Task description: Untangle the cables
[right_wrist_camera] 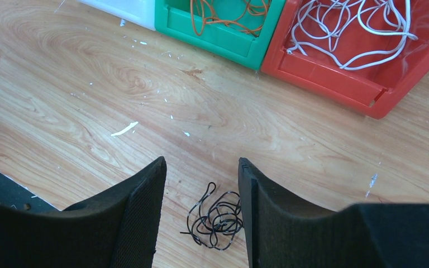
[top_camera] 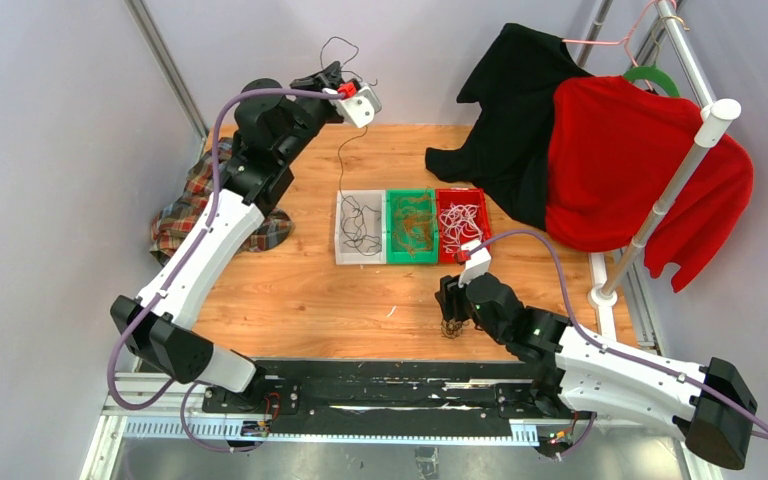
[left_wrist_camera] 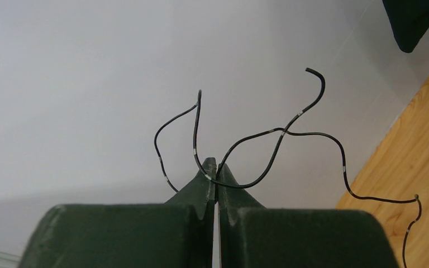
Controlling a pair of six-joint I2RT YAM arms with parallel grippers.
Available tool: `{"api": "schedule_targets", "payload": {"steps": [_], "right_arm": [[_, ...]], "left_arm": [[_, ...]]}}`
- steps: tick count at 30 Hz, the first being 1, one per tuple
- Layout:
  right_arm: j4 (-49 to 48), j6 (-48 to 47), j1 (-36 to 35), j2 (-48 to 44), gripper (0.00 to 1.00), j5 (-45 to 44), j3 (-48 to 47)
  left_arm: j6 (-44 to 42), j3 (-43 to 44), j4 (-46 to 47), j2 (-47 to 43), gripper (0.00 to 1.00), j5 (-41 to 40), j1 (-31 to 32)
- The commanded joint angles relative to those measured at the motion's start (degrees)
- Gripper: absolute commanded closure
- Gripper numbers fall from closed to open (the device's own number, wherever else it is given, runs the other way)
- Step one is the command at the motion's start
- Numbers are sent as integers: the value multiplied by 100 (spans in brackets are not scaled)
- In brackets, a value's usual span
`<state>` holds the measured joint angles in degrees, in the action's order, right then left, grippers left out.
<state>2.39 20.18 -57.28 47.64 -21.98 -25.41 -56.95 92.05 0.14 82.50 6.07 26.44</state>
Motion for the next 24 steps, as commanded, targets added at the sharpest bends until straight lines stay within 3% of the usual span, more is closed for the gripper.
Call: {"api": "schedule_targets", "payload": {"steps": [1,4,9,16,24], "right_arm": [[-14,103,41,-53,50,25,80],[-5,112,41,-57,50,12,82],[27,111,41,-94,51,0,89],[227,149,37,-230,51,-125,105],[347,313,39,-478,51,-254,221]], "left_arm": [[-161,91,260,99,100,-7,-7],[-77,118,9,112,100,34,-3],[-36,-834,-535,-214,100,48,6],[1232,-1841,-1624,-342,100,133,2],[2313,-2367,-1904,61,100,642,3]]}}
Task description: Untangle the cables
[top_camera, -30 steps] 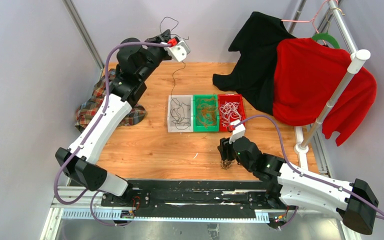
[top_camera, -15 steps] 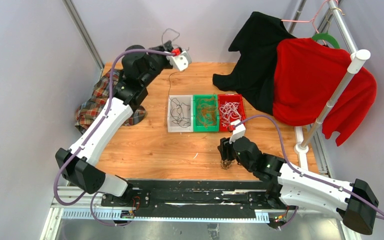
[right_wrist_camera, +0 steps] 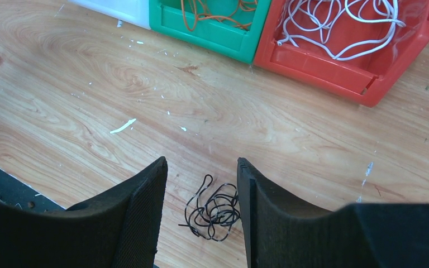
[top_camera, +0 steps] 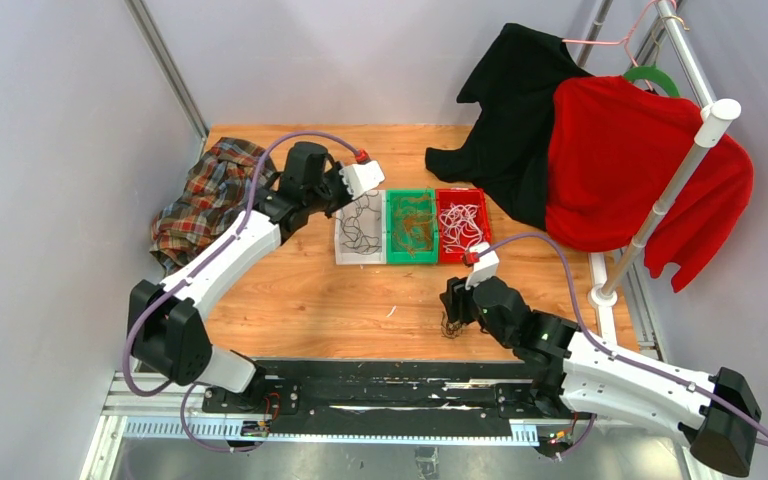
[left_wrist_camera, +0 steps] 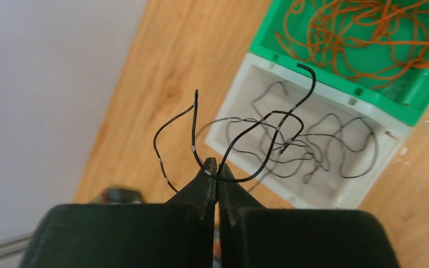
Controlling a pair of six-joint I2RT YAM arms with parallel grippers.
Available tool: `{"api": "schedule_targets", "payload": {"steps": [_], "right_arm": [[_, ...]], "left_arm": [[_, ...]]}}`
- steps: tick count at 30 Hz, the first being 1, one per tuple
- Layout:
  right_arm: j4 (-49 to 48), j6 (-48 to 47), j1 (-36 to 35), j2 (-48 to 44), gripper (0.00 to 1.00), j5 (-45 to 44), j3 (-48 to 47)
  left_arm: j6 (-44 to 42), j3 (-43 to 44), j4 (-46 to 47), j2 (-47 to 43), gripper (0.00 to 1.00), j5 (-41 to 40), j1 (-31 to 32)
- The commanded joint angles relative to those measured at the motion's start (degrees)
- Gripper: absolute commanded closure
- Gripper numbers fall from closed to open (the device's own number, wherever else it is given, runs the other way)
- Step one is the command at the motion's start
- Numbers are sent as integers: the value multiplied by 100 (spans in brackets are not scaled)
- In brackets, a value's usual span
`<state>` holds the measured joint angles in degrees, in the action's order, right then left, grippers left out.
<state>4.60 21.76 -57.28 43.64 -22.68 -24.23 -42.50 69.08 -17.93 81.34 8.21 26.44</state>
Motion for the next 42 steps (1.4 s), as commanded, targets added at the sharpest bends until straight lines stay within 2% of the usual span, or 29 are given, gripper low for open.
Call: {"api": "schedule_targets", "payload": {"steps": [1,5,13,21,24,26,29,32,35,38,40,42], "right_arm": [[143,152,41,-50,51,-184,96],[160,129,41,19,51,-200,48],[162,77,50,73,51,-217,67],[326,331,72,88,45,-524,113],[604,576,76,188,38,-683,78],[749,727,76,276,32,-731,69],[942,985,84,478,31,-777,60],[1035,1230,85,768,30,-762,74],[900,1396,93,1057,32,-673,153],[559,1491,103,1311,39,-471,273],[347,1566,124,1492,47,-356,329],[200,1606,137,1631,60,-343,365]], "left_arm": [[1051,-58,-101,283,100,557,2],[1517,-40,-165,630,100,768,87],[1362,-369,247,1342,100,47,178],[1154,31,454,2248,99,-398,340],[987,171,285,2422,85,-581,419],[915,249,161,2464,69,-779,441],[892,321,-47,2324,41,-814,434],[913,335,-259,1968,24,-623,433],[955,489,-610,1615,16,-385,426],[954,751,-1134,1295,4,-87,424],[951,933,-1496,1062,0,130,402],[968,1152,-1898,908,2,334,377]]}}
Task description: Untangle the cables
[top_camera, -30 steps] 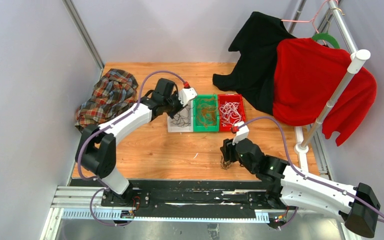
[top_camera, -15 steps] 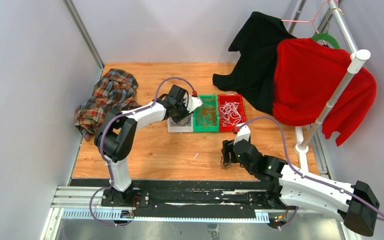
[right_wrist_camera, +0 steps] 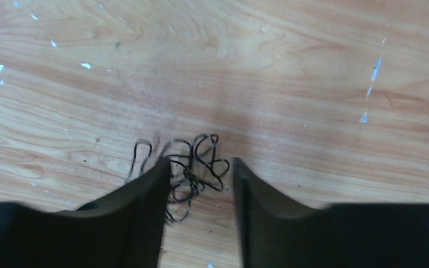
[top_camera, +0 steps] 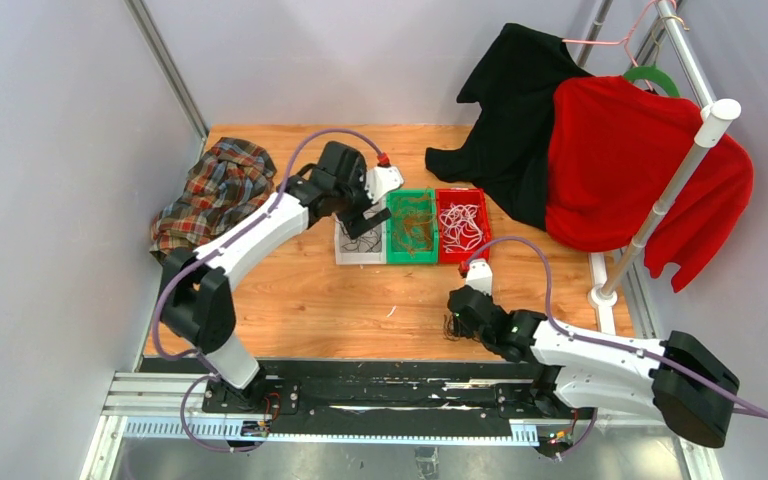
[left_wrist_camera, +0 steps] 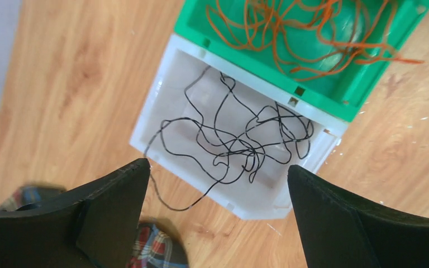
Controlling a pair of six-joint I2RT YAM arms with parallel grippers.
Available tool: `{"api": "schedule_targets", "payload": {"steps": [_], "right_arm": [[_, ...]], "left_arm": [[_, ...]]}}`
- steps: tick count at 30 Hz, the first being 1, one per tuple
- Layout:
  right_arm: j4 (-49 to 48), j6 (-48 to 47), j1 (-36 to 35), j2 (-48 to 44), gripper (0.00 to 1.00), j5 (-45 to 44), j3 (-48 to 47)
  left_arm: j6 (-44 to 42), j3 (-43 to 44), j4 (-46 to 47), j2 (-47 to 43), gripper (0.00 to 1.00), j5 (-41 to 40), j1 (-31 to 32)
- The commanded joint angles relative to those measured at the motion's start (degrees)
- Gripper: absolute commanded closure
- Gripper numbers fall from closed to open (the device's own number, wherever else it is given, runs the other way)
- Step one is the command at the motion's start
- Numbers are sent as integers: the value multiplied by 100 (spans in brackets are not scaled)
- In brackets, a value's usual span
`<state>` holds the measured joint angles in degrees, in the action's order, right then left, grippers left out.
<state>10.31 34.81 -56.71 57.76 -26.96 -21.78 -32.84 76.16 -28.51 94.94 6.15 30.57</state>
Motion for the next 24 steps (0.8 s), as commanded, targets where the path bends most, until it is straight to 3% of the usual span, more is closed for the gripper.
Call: {"api": "schedule_targets", "payload": {"steps": [1,3,5,9,13,19,24], "right_arm": [[-418,307,76,252,72,86,114],[-492,184,85,208,89,272,54],[-623,-69,89,18,98,361,-46],[-1298,-794,96,-486,99,1067,-215],[-1813,-1257,123,-540,99,1673,-515],[-2398,-1604,210,154,99,2136,-1172],[-2655,-1823,725,1288,99,2464,-2164]], "left_arm": [[21,559,-1102,-526,2,649,-46],[50,801,-1526,-646,2,1043,-86],[146,899,-1737,-816,2,1569,-134],[183,690,-1930,-1196,2,2822,-156],[59,399,-1974,-1350,2,3566,-152],[285,423,-1963,-1269,2,3795,-156],[1349,463,-1380,-1425,2,3268,-601]]}}
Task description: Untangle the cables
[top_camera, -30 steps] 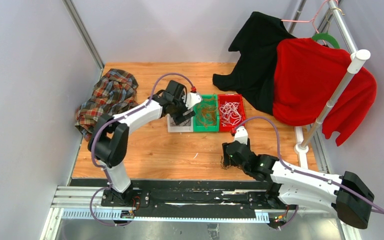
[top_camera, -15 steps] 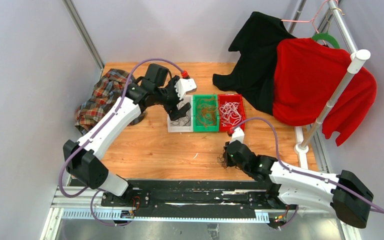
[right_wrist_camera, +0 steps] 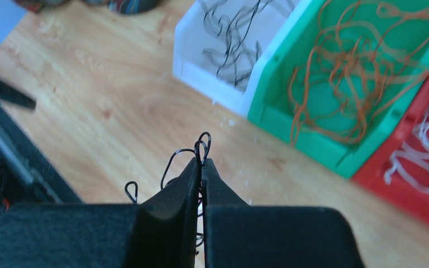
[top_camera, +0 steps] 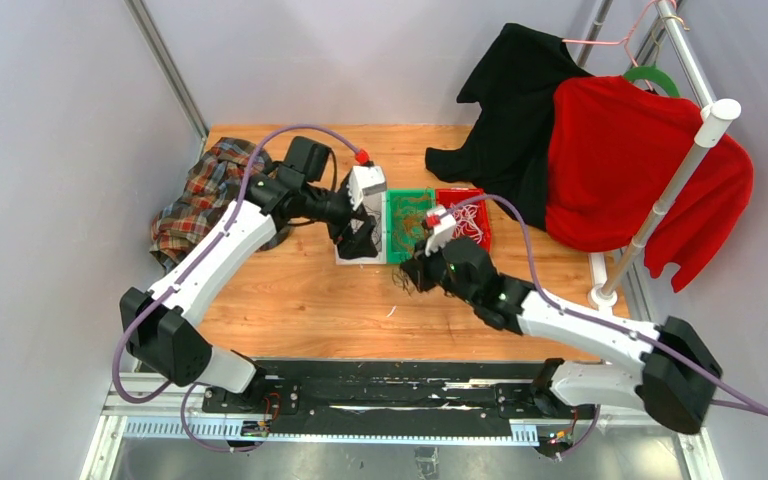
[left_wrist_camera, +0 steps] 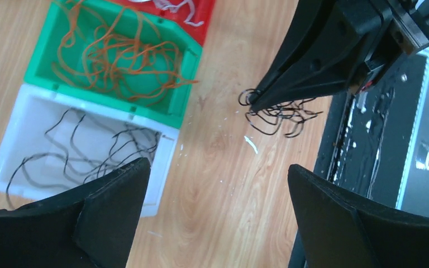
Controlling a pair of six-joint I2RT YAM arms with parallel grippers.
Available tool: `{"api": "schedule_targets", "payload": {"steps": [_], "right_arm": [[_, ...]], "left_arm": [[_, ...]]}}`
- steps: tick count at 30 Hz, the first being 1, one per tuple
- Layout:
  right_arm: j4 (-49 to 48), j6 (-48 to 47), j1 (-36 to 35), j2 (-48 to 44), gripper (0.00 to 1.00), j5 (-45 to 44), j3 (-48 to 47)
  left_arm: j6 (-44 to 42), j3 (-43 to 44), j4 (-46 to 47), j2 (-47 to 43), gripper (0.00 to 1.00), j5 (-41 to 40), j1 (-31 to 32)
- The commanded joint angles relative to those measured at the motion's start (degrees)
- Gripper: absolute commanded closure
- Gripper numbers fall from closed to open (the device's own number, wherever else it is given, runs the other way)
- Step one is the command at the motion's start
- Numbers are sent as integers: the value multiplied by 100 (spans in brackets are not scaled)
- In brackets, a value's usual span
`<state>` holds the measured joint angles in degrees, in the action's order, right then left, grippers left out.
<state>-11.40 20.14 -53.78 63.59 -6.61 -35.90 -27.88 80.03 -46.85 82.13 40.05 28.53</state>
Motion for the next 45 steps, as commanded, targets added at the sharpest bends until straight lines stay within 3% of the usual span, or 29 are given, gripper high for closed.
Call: {"api": "schedule_targets", "payload": {"steps": [1,8,17,20,22,24,25,30,34,41,45], "right_arm": [[-514,-406,543,964,99,504,-970],[-581,-622,1161,2702,99,1037,-2499],[-285,-754,1278,4357,97,1225,-4215],[-166,-793,1274,4596,82,1166,-4496],[-120,-860,1268,4595,58,1067,-4532],[-80,-946,1265,4485,39,973,-4473],[-52,-999,1266,4403,36,909,-4424],[40,-1215,1289,3525,33,316,-3754],[-83,-1311,1390,2452,32,-656,-2665],[230,-873,2159,495,32,-2838,-674],[260,-1464,2393,25,31,-4192,9]], "left_arm": [[1090,33,635,-215,2,-256,-550],[2001,19,1050,-546,2,-966,-1702],[1896,351,377,-311,2,-1927,-2285],[1835,402,165,-172,2,-2037,-2403],[1755,389,101,-121,2,-2202,-2438],[1692,356,97,-111,2,-2395,-2477],[1657,341,100,-105,2,-2456,-2489],[1646,228,275,-149,2,-2592,-2562],[1775,-317,1097,-276,2,-2949,-2585],[1913,-2105,3242,-578,2,-3389,-2616],[1935,-3448,4911,-712,2,-3352,-2616]]}}
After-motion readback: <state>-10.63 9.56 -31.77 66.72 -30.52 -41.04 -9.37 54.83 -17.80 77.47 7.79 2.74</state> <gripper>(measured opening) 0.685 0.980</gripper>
